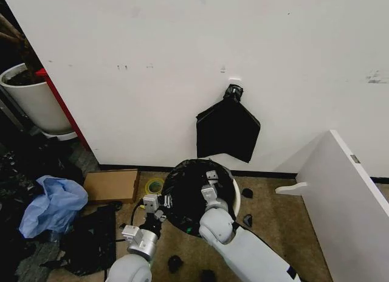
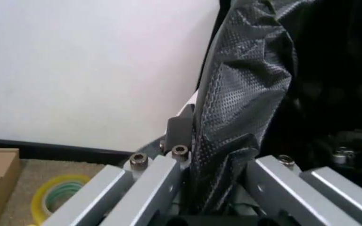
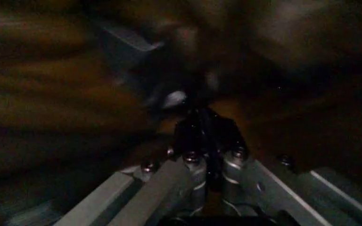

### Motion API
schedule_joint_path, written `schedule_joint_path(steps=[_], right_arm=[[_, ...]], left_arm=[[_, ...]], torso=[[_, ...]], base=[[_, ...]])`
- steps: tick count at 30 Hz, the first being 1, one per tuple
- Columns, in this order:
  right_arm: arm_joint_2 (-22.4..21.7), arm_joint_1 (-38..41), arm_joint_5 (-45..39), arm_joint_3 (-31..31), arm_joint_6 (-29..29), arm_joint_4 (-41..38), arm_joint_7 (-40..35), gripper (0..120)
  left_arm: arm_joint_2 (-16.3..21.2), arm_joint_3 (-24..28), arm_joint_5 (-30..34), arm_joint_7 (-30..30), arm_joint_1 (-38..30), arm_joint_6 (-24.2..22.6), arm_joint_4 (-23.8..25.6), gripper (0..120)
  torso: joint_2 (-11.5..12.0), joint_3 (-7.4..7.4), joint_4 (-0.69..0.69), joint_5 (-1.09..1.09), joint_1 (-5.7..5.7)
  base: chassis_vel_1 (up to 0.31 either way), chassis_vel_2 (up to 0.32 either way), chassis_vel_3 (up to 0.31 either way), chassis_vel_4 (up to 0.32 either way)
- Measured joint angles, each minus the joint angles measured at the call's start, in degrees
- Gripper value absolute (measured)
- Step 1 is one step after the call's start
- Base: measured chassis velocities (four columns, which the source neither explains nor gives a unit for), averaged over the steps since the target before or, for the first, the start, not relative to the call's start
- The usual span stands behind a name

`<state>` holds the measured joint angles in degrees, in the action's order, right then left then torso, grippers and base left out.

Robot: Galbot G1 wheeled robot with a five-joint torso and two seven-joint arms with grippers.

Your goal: Place the garbage bag over the trash bin.

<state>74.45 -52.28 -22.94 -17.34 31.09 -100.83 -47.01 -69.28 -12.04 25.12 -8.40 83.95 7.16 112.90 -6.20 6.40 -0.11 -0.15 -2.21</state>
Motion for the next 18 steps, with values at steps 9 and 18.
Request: schedule_joint_path(steps=[9, 18], right_arm=[[0.15, 5.95, -28.43, 0.33, 10.97, -5.36, -7.46, 0], [-1.12, 7.12, -33.06, -3.12, 11.02, -5.62, -8.51, 0]], left_arm=[[0.09, 0.03, -1.76, 1.17, -0.87, 1.38, -0.67, 1], [-0.83, -0.56, -2.24, 2.60, -3.25, 4.45, -2.04, 1]], torso=[[0.00, 0.00, 0.00, 0.00, 0.00], [0.00, 0.00, 0.00, 0.00, -0.01]], base=[[0.000, 0.000, 0.000, 0.000], [0.000, 0.000, 0.000, 0.000]])
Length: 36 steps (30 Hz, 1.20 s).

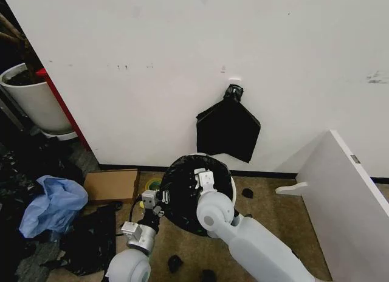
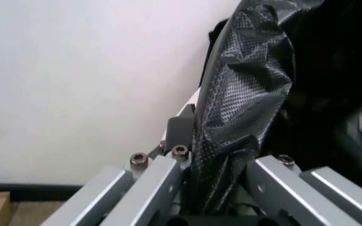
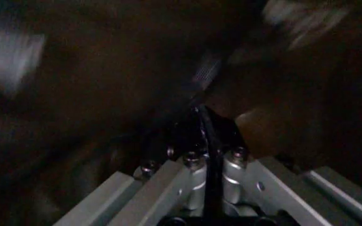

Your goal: Place the garbage bag over the trash bin.

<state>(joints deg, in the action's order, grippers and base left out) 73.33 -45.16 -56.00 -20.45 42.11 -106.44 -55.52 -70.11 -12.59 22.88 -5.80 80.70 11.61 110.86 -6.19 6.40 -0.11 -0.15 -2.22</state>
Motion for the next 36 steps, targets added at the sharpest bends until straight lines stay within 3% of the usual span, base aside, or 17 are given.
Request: schedule_joint_path(steps=[16, 24, 34, 36], right_arm=[[-1.70, 1.19, 25.54, -2.29, -0.05, 12.28, 2.41, 0], [-2.30, 0.50, 27.17, -0.20, -1.97, 12.56, 3.60, 0], [-6.79, -6.68, 34.27, -1.32, -26.94, -0.40, 22.61, 0], [-7.40, -7.83, 35.63, -1.30, -29.06, -1.38, 24.34, 1]], left_arm=[[-0.01, 0.37, -0.65, 1.26, 1.38, 0.20, 1.37, 1], [0.10, 0.11, -0.49, 1.37, 1.42, 0.20, 1.70, 1], [-0.16, -0.28, 2.27, 0.55, 0.01, -0.49, -0.58, 1], [-0.16, -0.32, 2.68, 0.42, -0.12, -0.78, -0.89, 1]], torso=[[0.00, 0.00, 0.00, 0.00, 0.00], [0.00, 0.00, -0.01, -0.01, 0.00], [0.00, 0.00, 0.01, 0.00, 0.01], [0.00, 0.00, 0.00, 0.00, 0.01]], base=[[0.000, 0.000, 0.000, 0.000], [0.000, 0.000, 0.000, 0.000], [0.000, 0.000, 0.000, 0.000], [0.000, 0.000, 0.000, 0.000]])
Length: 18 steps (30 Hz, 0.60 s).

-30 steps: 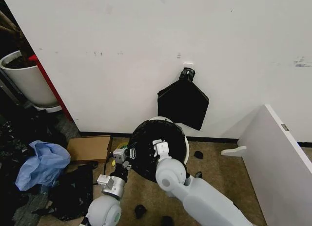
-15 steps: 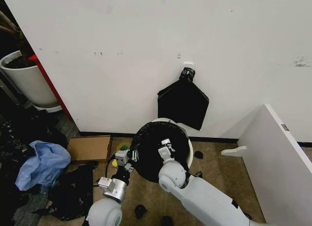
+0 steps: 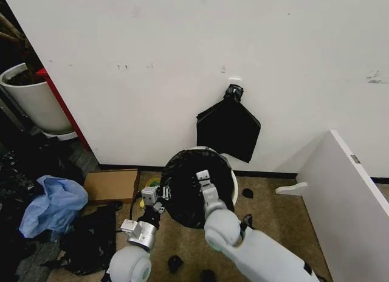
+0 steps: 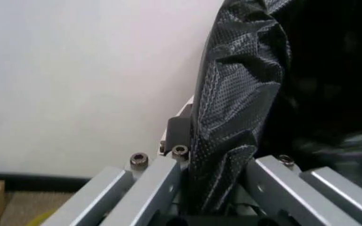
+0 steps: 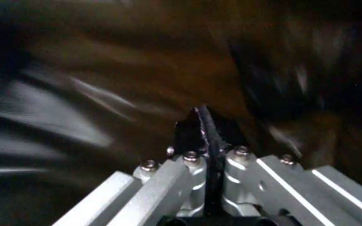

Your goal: Place the garbage bag over the trash bin.

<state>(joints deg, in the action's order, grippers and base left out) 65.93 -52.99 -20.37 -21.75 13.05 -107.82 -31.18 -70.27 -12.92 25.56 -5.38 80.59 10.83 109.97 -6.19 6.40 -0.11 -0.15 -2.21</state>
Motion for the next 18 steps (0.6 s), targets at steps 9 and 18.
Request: schedule_joint_path(steps=[9, 18], right_arm=[[-5.46, -12.19, 8.76, 10.02, -25.54, -6.25, 24.63, 36], [-5.79, -29.20, 15.25, 16.78, -21.70, -18.58, 14.65, 67]], left_arm=[[0.06, -0.67, 4.21, -1.56, -0.45, -2.30, 0.01, 1], [0.30, -2.26, 12.06, -5.35, -1.66, -8.65, 2.08, 1]], torso=[[0.00, 0.00, -0.01, 0.00, 0.00], [0.00, -0.01, -0.02, 0.00, 0.00]], base=[[0.000, 0.000, 0.000, 0.000], [0.000, 0.000, 0.000, 0.000]])
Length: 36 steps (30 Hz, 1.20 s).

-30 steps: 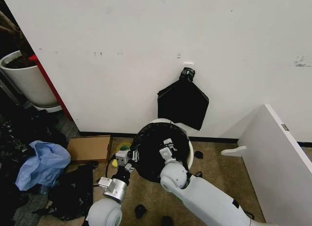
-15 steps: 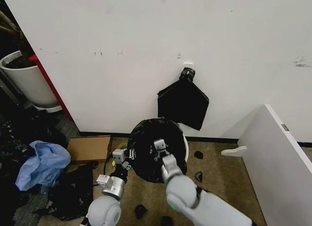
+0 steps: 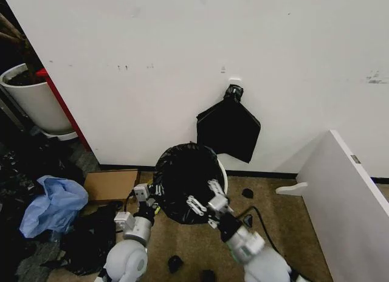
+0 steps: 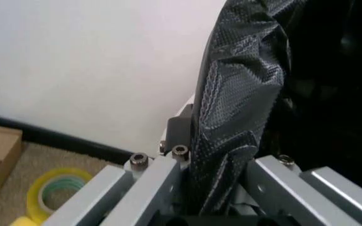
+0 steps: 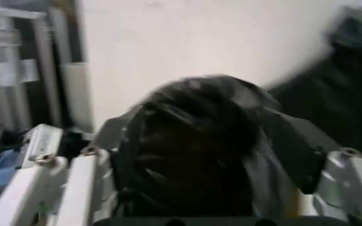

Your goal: Place the garbage bag over the trash bin.

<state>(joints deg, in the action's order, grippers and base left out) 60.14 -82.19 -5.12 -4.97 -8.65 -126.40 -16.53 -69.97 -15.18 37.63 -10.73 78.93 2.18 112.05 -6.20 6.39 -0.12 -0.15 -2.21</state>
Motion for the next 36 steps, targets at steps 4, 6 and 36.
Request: schedule_joint_path(steps=[4, 6, 36], right_arm=[[3.32, -7.91, 1.46, -0.15, 4.02, -5.20, -8.91, 83], [3.95, -8.82, 1.46, -0.37, 5.64, -5.78, -10.68, 86], [7.43, -4.26, -6.20, 0.30, 2.03, 3.21, -6.66, 26]], left_arm=[[-0.05, -1.37, 5.03, -0.46, -0.90, -1.83, -0.25, 1], [-0.08, -1.92, 5.75, -0.47, -0.86, -1.96, -0.22, 1], [0.61, -4.05, 7.53, -0.49, 2.77, -1.99, 4.05, 1]], torso=[[0.00, 0.00, -0.01, 0.02, 0.00], [0.00, 0.00, -0.01, 0.02, 0.00], [0.00, 0.01, 0.01, 0.00, -0.01]], base=[[0.000, 0.000, 0.000, 0.000], [0.000, 0.000, 0.000, 0.000], [0.000, 0.000, 0.000, 0.000]])
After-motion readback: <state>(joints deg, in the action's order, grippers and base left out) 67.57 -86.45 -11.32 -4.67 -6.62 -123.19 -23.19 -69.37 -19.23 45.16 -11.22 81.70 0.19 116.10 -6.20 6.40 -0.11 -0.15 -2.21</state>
